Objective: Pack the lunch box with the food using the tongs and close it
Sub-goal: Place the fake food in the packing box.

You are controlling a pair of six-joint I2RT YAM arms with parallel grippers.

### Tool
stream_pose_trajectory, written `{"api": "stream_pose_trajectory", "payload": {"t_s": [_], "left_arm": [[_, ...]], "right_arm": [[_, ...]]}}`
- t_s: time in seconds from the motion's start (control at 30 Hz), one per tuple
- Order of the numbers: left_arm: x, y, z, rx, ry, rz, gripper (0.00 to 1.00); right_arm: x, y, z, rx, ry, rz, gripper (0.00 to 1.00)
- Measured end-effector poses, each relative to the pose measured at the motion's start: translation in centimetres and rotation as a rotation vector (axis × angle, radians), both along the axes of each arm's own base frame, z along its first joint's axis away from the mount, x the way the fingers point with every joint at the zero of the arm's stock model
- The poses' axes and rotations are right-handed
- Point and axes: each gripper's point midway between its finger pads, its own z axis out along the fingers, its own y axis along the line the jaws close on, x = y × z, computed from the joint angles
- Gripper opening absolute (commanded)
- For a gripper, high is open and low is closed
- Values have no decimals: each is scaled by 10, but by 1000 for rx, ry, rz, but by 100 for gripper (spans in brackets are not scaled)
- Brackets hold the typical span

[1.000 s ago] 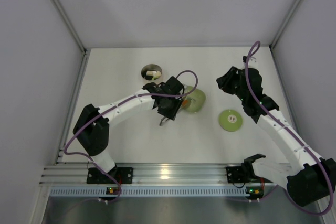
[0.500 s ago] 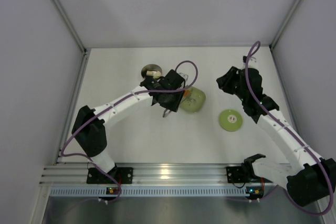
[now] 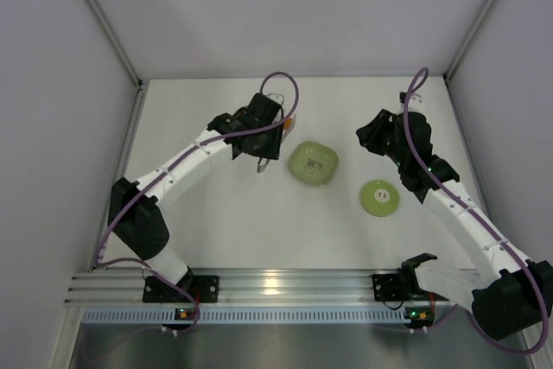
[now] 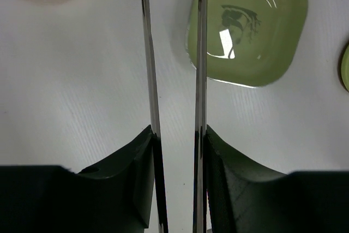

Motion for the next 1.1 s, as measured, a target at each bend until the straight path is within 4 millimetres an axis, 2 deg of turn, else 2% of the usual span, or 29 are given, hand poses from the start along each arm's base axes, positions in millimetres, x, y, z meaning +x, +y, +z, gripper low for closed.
{"api": "stream_pose_trajectory", "payload": {"t_s": [0.07,0.2,0.3,0.7,0.8,0.93,1.1], "left_arm": [[14,15,5,-20,-11,64,41],[46,58,13,-45,-34,213,41],[58,73,15,-62,-47,270,41],[65,91,-13,-65,-21,353,43],[68,92,-20,-62,-12,363,47],[69,92,-23,-63,-10,367,50],[70,92,-22,-67,-15,367,50]], "right_arm": [[0,0,0,0,0,0,26],[0,0,0,-6,-2,3,26],[0,0,0,-9,-2,5,26],[0,0,-1,-16,-1,9,26],[-1,0,-1,-16,-1,9,26],[-1,0,-1,-16,-1,9,26],[-1,0,-1,-16,0,9,26]]}}
